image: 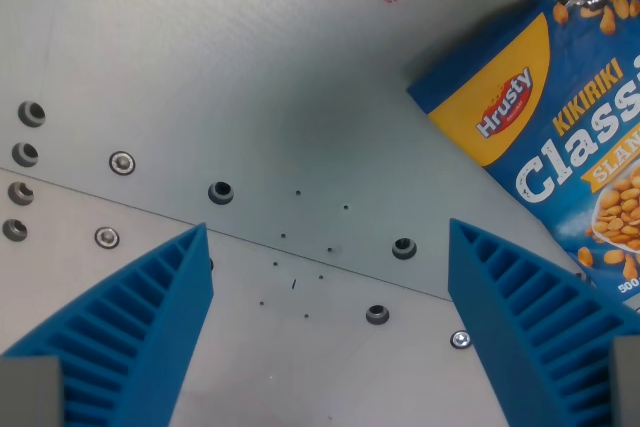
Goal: Rotate around gripper negative y
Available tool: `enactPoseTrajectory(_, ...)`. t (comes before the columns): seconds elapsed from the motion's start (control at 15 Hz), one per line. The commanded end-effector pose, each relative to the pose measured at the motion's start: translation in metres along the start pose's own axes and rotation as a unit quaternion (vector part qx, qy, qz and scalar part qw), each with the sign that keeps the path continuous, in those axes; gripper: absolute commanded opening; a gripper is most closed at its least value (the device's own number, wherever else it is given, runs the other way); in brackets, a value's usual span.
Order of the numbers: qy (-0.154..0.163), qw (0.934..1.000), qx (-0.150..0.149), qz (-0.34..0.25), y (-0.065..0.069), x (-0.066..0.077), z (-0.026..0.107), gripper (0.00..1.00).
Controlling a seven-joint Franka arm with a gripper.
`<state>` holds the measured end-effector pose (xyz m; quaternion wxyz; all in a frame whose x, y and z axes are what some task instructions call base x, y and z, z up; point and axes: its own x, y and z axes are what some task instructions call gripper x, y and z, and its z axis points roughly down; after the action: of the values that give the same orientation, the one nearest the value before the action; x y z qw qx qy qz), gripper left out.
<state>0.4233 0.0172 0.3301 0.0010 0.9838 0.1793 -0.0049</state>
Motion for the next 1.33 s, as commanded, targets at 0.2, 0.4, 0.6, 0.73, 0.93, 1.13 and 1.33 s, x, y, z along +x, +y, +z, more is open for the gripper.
enactPoseTrajectory(0.2,-0.017,0.9999,-0.001,0.0,0.0,-0.0003,-0.0026,1.0)
enactPoseTrajectory(0.4,-0.037,0.9993,-0.001,0.0,0.0,-0.0003,-0.0026,1.0)
enactPoseTrajectory(0.6,-0.057,0.9984,-0.001,0.0,0.0,-0.0003,-0.0026,1.0)
enactPoseTrajectory(0.73,-0.07,0.9975,-0.001,0.0,0.0,-0.0003,-0.0026,1.0)
enactPoseTrajectory(0.93,-0.09,0.9959,-0.001,0.0,0.0,-0.0003,-0.0026,1.0)
enactPoseTrajectory(1.13,-0.11,0.9939,-0.001,0.0,0.0,-0.0003,-0.0026,1.0)
enactPoseTrajectory(1.33,-0.13,0.9915,-0.001,0.0,0.0,-0.0003,-0.0026,1.0)
